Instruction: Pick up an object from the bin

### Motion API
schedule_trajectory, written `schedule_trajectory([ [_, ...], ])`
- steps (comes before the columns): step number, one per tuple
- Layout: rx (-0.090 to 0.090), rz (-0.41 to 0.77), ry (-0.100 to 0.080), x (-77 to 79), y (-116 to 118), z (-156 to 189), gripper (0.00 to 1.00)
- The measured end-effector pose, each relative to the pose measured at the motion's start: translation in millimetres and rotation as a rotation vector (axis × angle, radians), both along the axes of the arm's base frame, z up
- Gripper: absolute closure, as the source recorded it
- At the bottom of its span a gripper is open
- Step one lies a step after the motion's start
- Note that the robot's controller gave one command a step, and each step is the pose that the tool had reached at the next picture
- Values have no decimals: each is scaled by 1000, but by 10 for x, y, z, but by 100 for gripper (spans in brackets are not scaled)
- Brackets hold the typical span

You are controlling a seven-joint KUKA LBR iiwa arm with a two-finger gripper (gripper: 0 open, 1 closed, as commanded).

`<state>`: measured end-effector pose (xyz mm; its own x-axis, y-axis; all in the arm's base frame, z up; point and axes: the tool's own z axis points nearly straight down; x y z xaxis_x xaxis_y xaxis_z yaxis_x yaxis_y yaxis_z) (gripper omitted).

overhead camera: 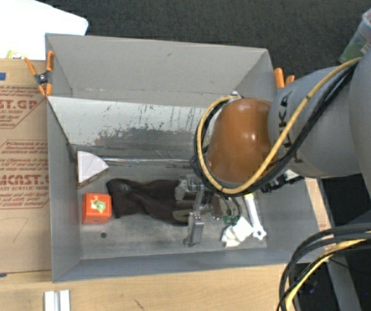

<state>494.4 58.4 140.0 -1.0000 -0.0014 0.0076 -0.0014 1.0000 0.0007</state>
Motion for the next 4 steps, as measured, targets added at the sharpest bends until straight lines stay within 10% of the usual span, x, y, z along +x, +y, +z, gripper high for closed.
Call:
schedule_trajectory([
  [1, 1, -2, -7, 17, -4, 43, 100],
  [2, 1, -2, -7, 17, -4, 43, 0],
  [3, 1, -2, -7, 17, -4, 43, 0],
  [4, 2, -185, -14, 134, -33, -687, 100],
])
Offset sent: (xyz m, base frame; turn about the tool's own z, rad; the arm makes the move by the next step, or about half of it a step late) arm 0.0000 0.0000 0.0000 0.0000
